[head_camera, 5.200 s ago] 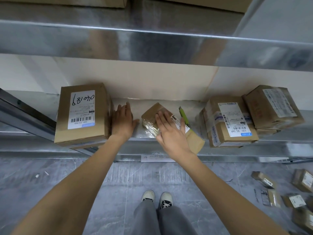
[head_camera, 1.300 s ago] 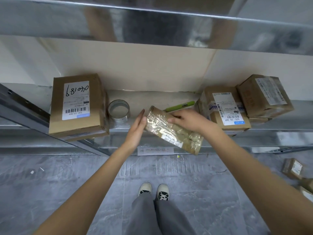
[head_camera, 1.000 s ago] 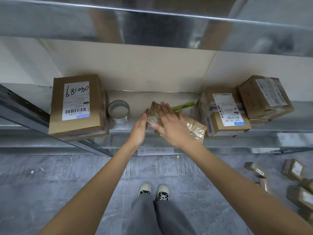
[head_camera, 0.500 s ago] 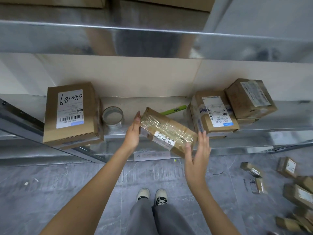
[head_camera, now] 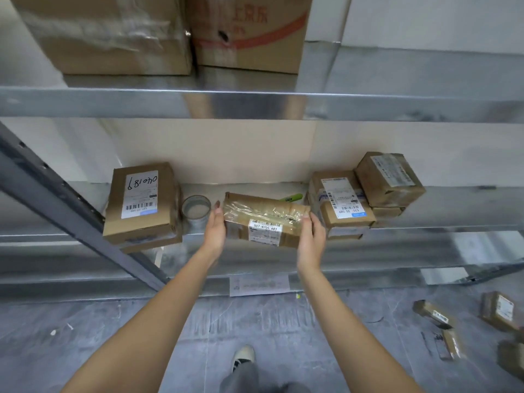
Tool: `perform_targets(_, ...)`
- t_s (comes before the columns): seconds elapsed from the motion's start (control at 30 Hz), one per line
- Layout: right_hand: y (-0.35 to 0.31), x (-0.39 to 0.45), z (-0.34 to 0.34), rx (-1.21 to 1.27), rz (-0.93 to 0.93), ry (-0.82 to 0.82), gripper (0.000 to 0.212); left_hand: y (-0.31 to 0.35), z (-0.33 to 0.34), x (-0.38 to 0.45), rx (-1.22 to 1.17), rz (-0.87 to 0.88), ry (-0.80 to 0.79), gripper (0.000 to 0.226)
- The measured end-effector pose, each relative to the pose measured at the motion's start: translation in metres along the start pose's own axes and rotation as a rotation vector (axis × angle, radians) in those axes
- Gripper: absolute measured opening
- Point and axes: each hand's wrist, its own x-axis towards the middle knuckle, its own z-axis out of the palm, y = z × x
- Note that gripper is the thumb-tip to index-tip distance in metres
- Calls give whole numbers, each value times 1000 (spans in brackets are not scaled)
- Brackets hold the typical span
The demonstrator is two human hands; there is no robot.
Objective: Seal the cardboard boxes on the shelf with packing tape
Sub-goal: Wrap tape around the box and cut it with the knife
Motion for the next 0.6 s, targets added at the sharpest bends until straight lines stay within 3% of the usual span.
perform_targets(0.2,-32,-19,-17,25,-115,-82,47,30,-4,-52,-111,62,156,47)
perform_targets(0.43,-86,-43,-68,64,-296,-153,47,74,-9,-124,-214,131,221,52)
perform_targets(0.5,-105,-52,-81,95,-341,-162,47,89,-11,-139,-265,123,250,60)
perform_targets(0.6,-136,-65,-98,120,-429,-172,48,113,-12,-160,-375,101,310,97)
